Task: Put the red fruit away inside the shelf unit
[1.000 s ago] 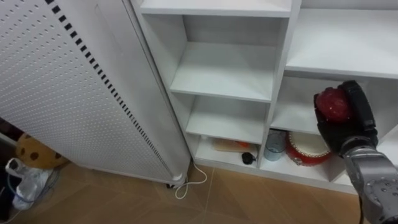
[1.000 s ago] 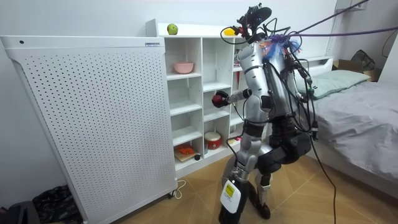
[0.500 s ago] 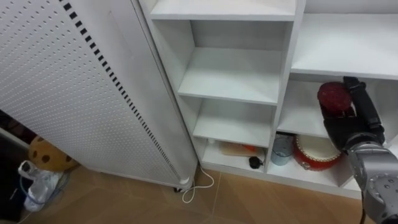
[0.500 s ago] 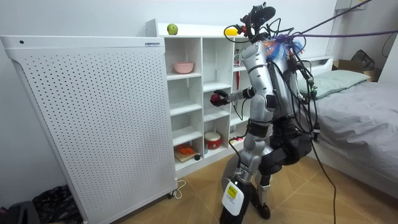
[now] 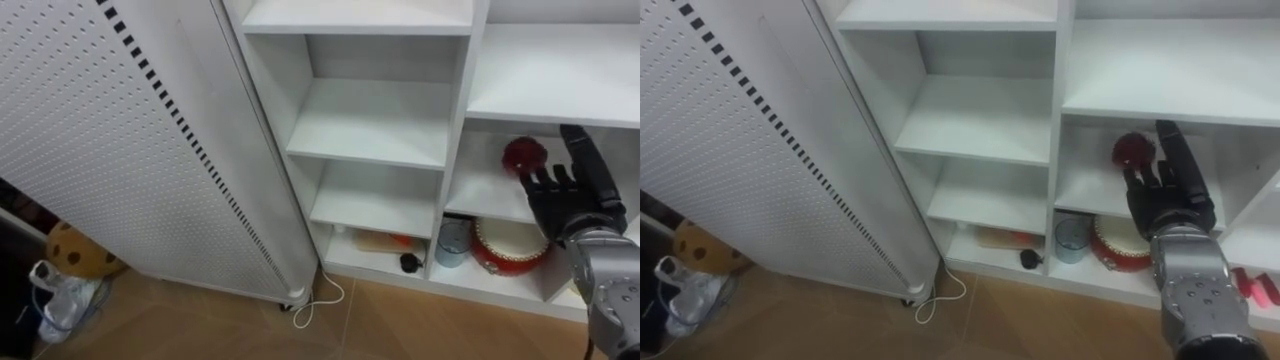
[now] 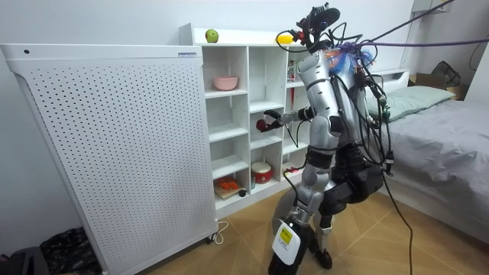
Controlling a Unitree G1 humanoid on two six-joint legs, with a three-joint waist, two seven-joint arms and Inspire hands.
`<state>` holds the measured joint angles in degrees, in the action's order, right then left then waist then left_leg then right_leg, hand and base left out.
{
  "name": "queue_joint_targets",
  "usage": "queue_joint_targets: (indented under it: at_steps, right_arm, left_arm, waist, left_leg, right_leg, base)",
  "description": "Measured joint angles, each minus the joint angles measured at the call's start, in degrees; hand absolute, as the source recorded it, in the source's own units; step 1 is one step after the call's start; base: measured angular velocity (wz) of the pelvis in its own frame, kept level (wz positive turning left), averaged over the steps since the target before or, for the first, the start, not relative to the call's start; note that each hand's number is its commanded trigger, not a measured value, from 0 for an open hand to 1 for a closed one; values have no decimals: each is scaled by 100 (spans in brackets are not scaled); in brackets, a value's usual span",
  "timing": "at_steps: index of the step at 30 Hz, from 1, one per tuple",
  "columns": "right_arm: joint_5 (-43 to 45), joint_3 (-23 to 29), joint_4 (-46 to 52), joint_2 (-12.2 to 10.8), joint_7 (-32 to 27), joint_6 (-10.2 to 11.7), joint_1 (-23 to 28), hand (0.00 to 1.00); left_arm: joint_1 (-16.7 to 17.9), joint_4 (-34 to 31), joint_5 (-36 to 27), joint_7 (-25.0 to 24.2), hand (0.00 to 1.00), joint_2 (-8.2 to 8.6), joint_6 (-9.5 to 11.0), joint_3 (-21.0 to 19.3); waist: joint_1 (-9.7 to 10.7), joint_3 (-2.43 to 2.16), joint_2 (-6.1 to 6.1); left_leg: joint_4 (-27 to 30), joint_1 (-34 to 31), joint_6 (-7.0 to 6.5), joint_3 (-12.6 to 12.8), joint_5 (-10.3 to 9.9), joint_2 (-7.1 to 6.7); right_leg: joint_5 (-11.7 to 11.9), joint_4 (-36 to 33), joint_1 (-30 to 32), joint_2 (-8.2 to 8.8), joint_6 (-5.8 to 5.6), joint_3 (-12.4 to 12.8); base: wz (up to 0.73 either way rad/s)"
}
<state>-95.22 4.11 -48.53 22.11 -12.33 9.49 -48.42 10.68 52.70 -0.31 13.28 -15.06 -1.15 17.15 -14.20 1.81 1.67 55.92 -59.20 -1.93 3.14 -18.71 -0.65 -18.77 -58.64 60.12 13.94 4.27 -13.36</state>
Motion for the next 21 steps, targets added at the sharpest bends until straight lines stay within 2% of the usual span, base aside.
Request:
queue_joint_targets:
  at_steps: [11, 21]
  right_arm:
    - [-128, 1, -1, -2, -14, -22, 25, 0]
    - [-311, 185, -73, -7, 67, -23, 174, 0]
  left_arm:
    - [50, 3, -12, 6, 0, -3, 7, 89]
    - [128, 3, 16, -44, 0, -9, -6, 231]
  waist:
    - [47, 2, -3]
    - [-13, 21, 27]
  left_leg:
    - [5, 93, 28, -7, -18, 1]
    - [-71, 323, 3, -9, -37, 91]
  right_leg:
    - [-6, 23, -121, -6, -34, -18]
    - [26, 209, -410, -61, -82, -94]
  base:
    - [0]
    - [-2]
